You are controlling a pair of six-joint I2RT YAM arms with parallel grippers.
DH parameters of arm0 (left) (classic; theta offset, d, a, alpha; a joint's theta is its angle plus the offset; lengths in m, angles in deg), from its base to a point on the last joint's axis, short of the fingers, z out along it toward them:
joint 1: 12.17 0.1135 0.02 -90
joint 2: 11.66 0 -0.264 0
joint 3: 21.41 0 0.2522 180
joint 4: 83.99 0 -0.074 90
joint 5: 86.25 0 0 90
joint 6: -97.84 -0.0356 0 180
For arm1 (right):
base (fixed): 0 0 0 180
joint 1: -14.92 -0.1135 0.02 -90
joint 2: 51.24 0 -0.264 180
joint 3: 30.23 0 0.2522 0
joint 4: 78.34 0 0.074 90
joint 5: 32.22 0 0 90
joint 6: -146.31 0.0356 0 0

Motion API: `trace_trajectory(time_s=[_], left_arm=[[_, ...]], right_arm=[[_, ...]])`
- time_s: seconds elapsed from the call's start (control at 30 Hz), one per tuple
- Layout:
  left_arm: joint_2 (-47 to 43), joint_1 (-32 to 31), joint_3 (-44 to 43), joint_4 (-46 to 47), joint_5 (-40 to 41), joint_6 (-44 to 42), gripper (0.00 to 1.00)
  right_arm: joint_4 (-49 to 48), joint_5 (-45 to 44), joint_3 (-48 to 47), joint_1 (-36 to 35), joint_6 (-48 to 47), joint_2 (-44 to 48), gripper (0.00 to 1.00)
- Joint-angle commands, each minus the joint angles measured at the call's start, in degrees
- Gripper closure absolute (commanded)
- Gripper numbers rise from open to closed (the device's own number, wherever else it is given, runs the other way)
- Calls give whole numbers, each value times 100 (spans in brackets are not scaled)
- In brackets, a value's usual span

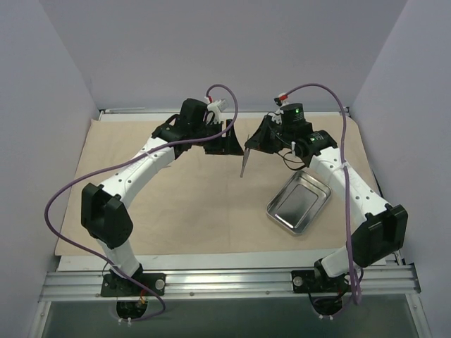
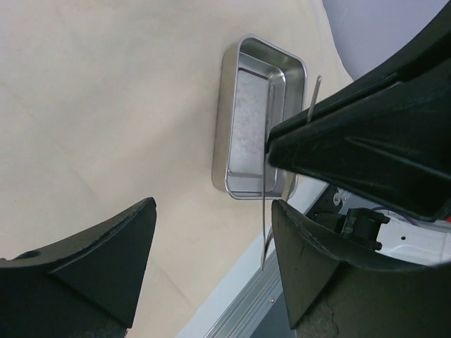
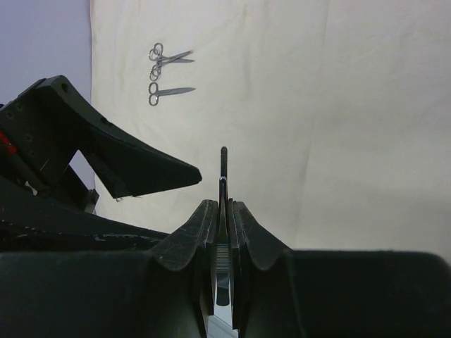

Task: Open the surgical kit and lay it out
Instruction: Place the medical item in the surgical kit.

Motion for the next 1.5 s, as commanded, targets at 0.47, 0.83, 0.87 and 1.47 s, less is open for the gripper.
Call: trace_trajectory(time_s=[0.47,0.83,0.87,1.47], left_arm=[[-80,-172,-96,373,-64,-41,31],[-132,-102,-403,39,200,-164,28],[-133,-102,-412,65,165,-164,27],[-186,-110,-130,540,-248,-14,27]], right_arm=[[-36,-76,-448,-209,-20,-299,100],[86,-93,-245,-209,-117,-184,100],[95,-102,-254,-209,-126,-202,100],[95,-76,-281,-235,-100,-325,100]])
